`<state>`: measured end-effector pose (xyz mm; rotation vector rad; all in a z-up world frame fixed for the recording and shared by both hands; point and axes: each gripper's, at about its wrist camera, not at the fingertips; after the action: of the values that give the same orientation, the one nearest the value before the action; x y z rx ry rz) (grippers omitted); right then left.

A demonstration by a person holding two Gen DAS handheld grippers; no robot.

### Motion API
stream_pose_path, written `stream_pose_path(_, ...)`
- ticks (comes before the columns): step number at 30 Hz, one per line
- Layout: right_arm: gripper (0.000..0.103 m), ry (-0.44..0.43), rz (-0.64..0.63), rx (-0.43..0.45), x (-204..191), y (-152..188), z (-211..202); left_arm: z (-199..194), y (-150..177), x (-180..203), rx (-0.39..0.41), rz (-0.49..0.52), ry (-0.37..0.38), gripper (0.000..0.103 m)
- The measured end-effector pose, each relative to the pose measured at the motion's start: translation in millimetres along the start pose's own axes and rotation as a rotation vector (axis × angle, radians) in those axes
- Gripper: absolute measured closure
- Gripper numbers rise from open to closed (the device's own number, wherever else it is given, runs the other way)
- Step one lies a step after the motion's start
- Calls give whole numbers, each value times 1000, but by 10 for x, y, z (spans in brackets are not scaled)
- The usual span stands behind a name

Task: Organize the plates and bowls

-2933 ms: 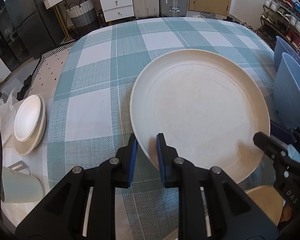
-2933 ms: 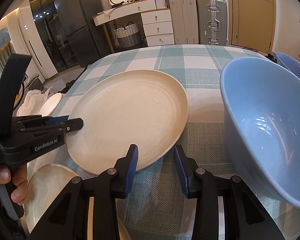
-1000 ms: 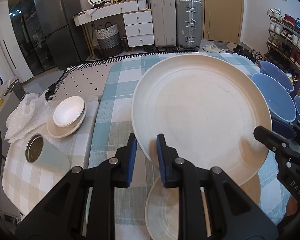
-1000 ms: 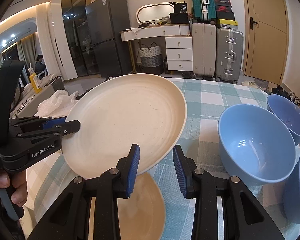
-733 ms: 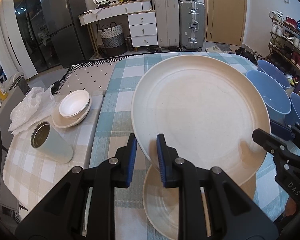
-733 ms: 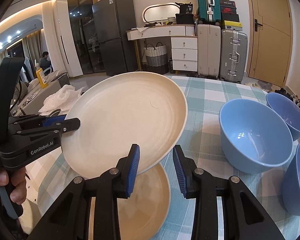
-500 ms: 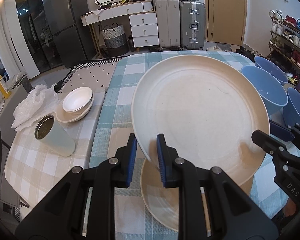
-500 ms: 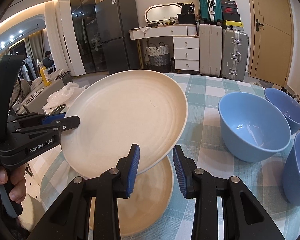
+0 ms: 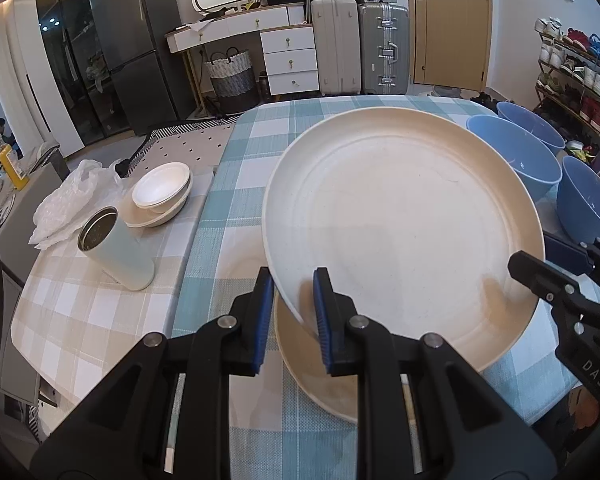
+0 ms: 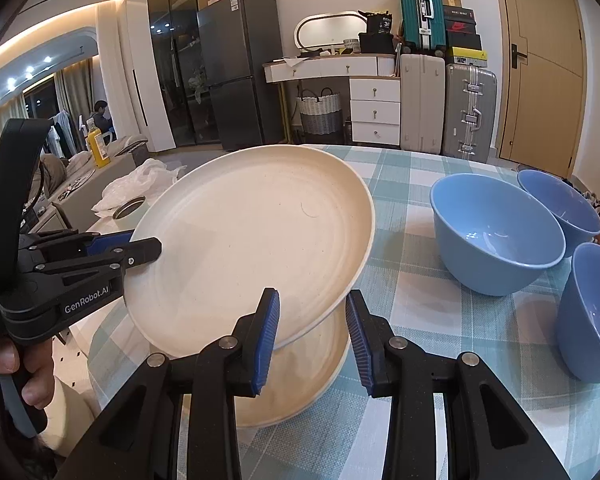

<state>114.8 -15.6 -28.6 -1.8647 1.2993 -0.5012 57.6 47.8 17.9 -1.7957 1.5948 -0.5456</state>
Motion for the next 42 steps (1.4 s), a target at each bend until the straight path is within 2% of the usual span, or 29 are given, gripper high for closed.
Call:
stream_pose_path(13, 68, 11, -30, -37, -80, 271, 13, 7, 266, 16, -11, -3, -5, 86)
stream_pose_path(23, 68, 25, -48, -68, -127, 450, 98, 152, 510, 15, -30, -2, -10, 86)
stream_pose_path(42, 68, 51, -64, -108, -153, 534, 259, 339, 614, 14, -48, 16, -23, 85)
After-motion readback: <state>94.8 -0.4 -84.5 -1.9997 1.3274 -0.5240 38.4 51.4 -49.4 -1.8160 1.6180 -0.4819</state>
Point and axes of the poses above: each gripper's, at about its wrist camera, not at the fingertips, and z roughly the way its jaws point, x to its right, y to its underside, and after that the axes turned 2 degrees about x, right-handed
